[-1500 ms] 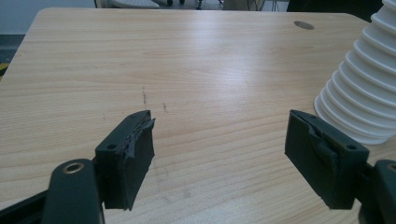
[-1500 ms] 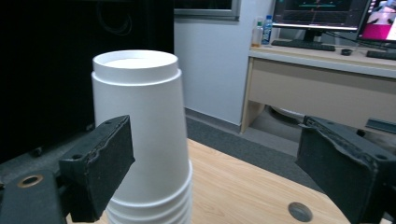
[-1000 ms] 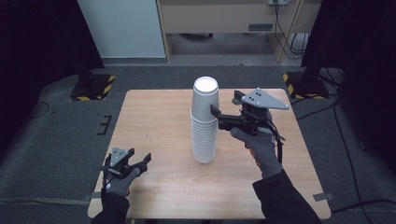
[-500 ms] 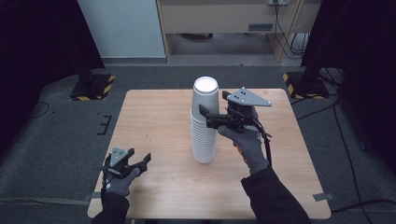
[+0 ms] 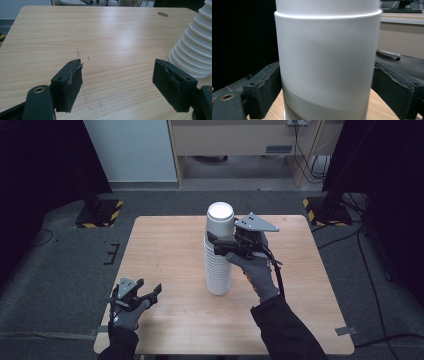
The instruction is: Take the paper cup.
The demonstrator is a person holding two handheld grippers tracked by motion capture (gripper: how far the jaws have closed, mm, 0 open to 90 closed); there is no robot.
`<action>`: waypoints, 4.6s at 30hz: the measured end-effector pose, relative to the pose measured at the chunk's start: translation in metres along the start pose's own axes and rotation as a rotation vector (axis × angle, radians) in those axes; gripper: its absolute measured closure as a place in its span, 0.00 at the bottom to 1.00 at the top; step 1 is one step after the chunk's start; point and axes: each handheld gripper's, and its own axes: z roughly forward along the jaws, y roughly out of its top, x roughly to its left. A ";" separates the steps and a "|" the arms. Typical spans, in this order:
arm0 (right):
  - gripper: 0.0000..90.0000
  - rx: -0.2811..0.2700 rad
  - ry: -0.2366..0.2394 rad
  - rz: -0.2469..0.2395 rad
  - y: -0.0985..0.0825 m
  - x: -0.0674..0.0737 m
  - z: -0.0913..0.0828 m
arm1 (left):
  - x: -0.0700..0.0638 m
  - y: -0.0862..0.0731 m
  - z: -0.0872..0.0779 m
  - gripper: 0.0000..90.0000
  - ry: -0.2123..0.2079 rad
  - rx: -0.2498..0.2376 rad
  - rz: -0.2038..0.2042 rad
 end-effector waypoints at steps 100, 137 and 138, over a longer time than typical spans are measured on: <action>0.16 -0.182 -0.051 0.166 0.002 -0.056 -0.098 | -0.005 0.002 0.000 0.31 -0.017 -0.037 0.037; 0.16 -0.122 -0.047 0.351 -0.094 -0.078 -0.124 | -0.026 0.007 0.000 0.30 -0.067 -0.083 0.067; 0.16 -0.121 -0.043 0.361 -0.096 -0.077 -0.124 | -0.027 0.008 0.000 0.30 -0.071 -0.084 0.067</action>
